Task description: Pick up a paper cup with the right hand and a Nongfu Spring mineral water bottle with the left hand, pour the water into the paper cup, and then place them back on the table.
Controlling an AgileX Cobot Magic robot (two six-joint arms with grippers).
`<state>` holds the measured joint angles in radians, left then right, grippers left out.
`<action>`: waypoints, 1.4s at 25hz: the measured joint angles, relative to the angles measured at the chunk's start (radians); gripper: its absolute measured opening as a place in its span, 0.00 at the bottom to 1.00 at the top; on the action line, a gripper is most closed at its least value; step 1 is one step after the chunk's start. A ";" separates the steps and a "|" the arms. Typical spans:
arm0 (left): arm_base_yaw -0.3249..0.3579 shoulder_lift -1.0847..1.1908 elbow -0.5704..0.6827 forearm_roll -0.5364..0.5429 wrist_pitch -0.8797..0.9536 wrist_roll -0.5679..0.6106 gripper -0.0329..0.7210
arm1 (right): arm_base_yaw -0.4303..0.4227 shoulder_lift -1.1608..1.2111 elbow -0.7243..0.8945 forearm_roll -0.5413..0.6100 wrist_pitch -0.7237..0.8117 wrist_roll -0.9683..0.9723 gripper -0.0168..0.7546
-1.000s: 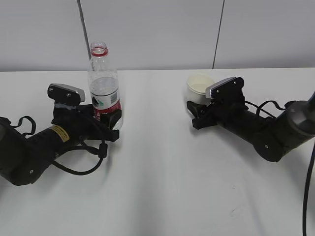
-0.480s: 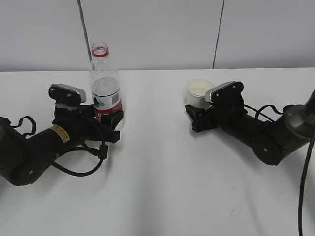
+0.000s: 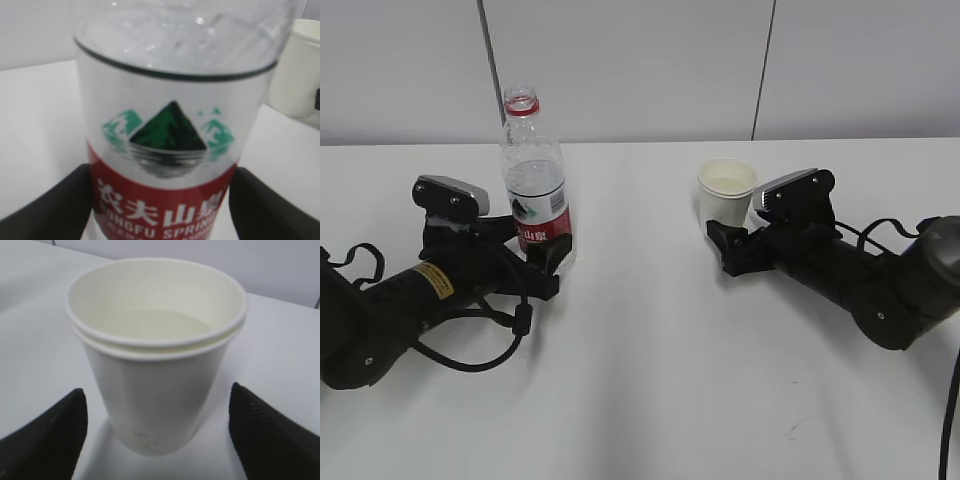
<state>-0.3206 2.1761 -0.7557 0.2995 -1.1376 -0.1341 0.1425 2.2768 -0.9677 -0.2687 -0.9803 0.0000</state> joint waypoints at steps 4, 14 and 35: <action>0.000 -0.053 0.069 -0.021 -0.001 0.012 0.72 | 0.000 -0.030 0.061 0.006 -0.001 0.000 0.87; 0.015 -0.205 0.187 -0.194 0.018 0.126 0.72 | 0.000 -0.088 0.145 0.122 -0.002 0.000 0.83; 0.259 -0.368 0.067 -0.331 0.493 0.259 0.72 | -0.172 -0.170 0.005 0.208 0.365 0.000 0.79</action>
<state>-0.0613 1.8080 -0.6888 -0.0314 -0.6450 0.1246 -0.0291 2.1071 -0.9629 -0.0612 -0.6152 0.0000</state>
